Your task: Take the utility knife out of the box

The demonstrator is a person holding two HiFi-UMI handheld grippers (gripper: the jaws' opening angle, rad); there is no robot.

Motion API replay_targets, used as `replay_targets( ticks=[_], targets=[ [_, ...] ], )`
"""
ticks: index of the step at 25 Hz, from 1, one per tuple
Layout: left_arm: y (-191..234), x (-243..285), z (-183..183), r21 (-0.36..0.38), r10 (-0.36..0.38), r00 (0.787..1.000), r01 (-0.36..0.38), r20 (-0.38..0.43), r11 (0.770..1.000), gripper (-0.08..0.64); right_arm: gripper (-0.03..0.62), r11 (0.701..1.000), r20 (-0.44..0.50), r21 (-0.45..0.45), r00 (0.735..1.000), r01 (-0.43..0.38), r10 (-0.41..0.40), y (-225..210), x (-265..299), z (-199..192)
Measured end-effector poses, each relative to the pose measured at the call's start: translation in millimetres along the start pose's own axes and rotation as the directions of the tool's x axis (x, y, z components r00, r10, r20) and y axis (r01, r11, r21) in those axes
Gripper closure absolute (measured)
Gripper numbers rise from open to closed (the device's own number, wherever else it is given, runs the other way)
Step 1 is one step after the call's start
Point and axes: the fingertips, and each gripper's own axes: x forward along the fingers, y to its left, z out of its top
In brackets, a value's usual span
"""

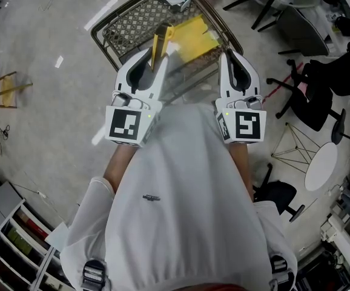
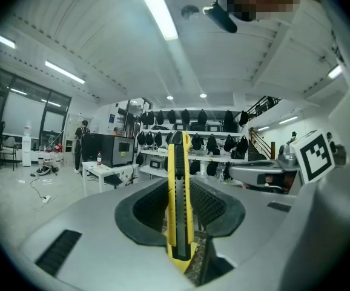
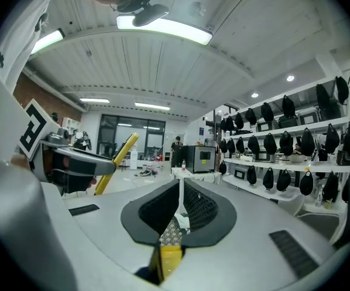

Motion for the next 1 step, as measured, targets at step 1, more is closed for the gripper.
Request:
replay_targets(
  ticks=[1],
  targets=[
    [-0.6,0.1,0.5,0.001,-0.001,1.000,0.001,0.000,1.000,0.454,0.592,1.000,0.001,0.000,1.000,0.002,-0.002,-1.0,-0.5,0.6]
  ],
)
